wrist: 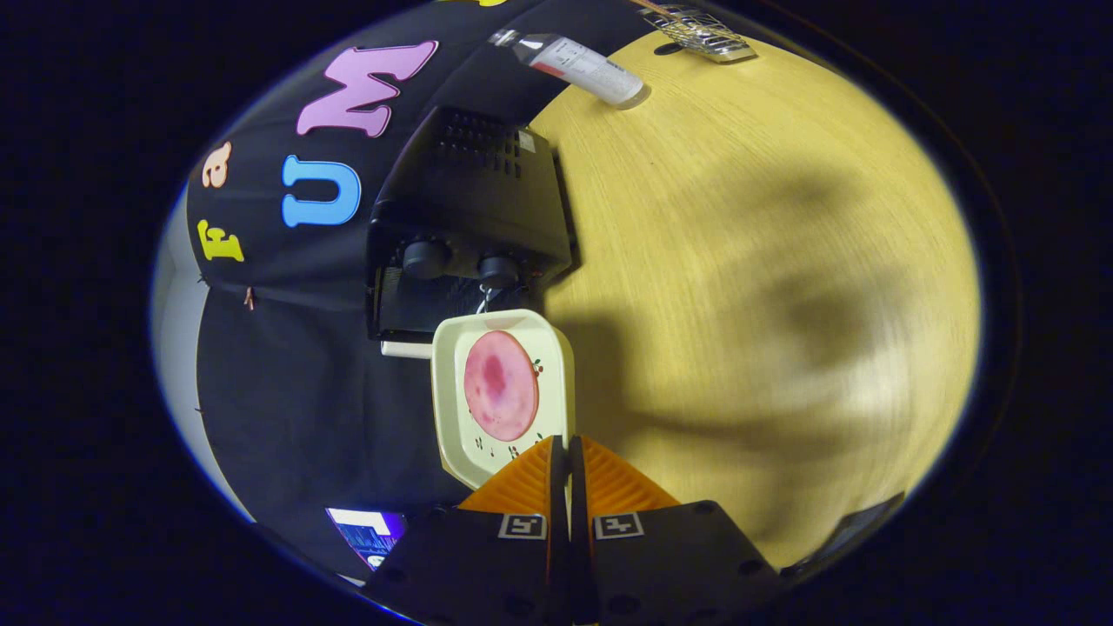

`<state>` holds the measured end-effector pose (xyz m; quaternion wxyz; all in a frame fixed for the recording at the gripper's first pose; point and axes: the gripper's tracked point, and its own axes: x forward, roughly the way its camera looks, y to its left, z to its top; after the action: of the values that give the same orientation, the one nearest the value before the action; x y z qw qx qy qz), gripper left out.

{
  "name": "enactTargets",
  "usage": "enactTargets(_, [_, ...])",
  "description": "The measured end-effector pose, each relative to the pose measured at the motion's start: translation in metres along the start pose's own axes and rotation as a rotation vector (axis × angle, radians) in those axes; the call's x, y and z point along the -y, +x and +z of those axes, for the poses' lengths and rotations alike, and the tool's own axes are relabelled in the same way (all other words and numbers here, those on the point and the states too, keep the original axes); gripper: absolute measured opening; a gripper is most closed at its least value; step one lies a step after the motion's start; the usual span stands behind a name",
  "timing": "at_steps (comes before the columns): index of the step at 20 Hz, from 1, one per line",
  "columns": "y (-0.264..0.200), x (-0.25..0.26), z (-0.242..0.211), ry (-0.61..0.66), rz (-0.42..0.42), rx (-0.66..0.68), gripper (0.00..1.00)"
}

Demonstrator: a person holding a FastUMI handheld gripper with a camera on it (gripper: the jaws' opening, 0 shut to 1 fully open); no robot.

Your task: Open the toaster oven, put the food inside, and close the toaster oven door.

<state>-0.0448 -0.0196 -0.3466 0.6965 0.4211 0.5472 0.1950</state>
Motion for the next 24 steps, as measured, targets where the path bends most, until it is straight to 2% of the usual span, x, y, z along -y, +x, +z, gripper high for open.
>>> enactTargets(8, [0.062, -0.057, -0.023, 0.167, -0.077, 0.159, 0.05])
enactTargets(15, [0.105, -0.108, 0.001, 0.257, -0.114, 0.316, 0.05])
enactTargets(24, [0.147, -0.140, 0.036, 0.411, -0.175, 0.446, 0.05])
